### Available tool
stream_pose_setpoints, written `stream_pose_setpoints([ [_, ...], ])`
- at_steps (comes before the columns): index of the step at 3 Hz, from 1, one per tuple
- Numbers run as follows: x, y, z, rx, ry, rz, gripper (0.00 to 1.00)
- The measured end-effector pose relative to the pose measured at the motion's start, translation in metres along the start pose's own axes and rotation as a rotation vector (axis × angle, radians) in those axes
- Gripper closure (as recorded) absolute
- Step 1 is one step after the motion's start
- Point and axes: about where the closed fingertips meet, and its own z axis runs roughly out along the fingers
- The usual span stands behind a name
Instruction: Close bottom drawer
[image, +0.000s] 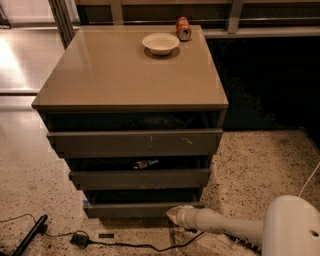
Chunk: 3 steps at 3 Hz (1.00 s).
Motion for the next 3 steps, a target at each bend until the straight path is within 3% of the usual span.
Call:
stream_pose_setpoints([
  [2, -0.006, 0.000, 0.015, -0.015, -0.013, 0.041, 1.00],
  [3, -0.029, -0.003, 0.023, -0.007, -0.050, 0.034, 1.00],
])
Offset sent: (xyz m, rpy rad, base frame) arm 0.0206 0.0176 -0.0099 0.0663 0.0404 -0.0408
